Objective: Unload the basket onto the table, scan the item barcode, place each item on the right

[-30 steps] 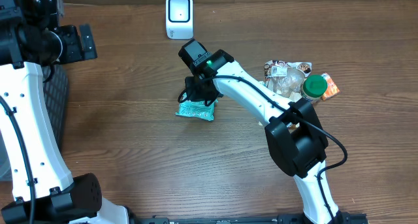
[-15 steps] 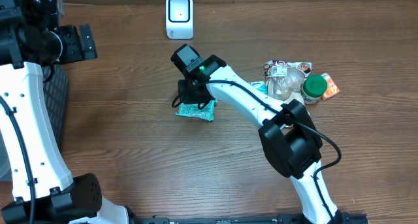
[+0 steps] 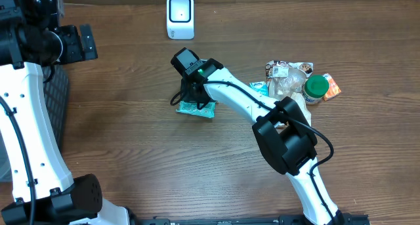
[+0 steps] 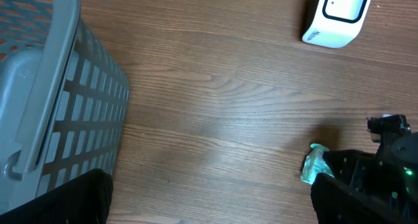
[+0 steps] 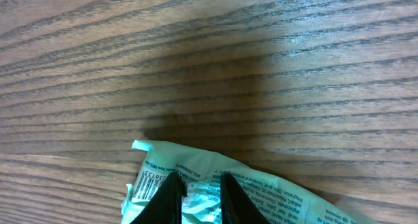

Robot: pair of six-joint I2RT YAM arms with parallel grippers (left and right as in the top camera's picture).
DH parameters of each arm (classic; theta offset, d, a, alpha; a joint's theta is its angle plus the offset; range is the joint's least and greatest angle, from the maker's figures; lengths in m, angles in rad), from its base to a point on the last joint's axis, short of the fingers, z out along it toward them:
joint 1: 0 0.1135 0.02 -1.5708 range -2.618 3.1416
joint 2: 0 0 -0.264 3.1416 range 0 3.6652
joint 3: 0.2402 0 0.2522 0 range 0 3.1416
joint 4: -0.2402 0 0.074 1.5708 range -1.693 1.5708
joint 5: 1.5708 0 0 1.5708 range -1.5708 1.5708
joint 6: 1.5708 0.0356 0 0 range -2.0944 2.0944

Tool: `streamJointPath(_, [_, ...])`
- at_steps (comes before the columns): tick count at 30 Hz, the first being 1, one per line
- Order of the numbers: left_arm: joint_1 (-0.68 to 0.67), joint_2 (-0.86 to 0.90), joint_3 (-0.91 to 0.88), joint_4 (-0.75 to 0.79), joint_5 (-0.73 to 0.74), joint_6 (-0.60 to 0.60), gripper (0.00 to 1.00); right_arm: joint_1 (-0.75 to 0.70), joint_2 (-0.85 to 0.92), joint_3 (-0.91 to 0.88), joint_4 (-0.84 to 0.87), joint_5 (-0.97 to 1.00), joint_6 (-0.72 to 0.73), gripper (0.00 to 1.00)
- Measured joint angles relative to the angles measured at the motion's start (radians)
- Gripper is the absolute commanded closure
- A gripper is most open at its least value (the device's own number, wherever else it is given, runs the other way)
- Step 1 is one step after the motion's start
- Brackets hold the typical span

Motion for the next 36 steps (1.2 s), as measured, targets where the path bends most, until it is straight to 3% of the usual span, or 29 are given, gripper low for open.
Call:
streamJointPath(5, [0.000,0.000,0.000,0.000,0.000,0.000,0.01,0.002,0.002,0.001,0.009,-0.007,-0.028,0.64])
streamJointPath(7, [0.000,0.000,0.000,0.000,0.000,0.000,0.01,0.003,0.004,0.001,0.013,-0.008,-0.060,0.51])
streamJointPath(13, [0.000,0.000,0.000,0.000,0.000,0.000,0.01,0.006,0.021,0.007,0.035,-0.059,-0.188,0.43])
streamJointPath(20, [0.000,0.000,0.000,0.000,0.000,0.000,0.00,0.006,0.048,0.159,-0.157,-0.090,-0.280,0.37])
streamJointPath(23, [0.000,0.000,0.000,0.000,0.000,0.000,0.00,0.002,0.048,0.296,-0.287,-0.097,-0.299,0.38])
streamJointPath(28, [0.000,0.000,0.000,0.000,0.000,0.000,0.00,-0.007,0.023,0.420,-0.483,-0.154,-0.315,0.57])
streamJointPath(32, [0.000,0.000,0.000,0.000,0.000,0.000,0.01,-0.003,0.018,0.391,-0.531,-0.235,-0.305,0.69])
streamJointPath(36, [0.000,0.000,0.000,0.000,0.000,0.000,0.00,0.029,0.018,0.268,-0.488,-0.278,-0.283,0.70])
